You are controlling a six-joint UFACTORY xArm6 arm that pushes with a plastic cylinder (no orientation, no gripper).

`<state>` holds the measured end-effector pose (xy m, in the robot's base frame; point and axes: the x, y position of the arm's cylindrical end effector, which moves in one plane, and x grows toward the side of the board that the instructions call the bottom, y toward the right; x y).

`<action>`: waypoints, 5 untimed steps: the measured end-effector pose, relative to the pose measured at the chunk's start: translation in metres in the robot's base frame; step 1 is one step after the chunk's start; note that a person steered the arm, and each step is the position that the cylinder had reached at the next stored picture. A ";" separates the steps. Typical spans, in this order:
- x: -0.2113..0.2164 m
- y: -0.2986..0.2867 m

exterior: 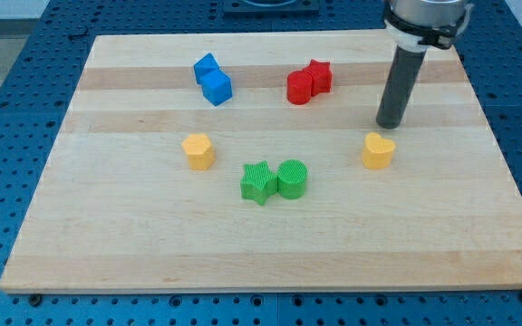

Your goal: Slide the yellow heart towards the bottom right

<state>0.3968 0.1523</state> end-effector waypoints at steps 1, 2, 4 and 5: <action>0.000 -0.025; 0.000 -0.047; 0.040 -0.051; 0.056 -0.034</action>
<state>0.4527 0.1181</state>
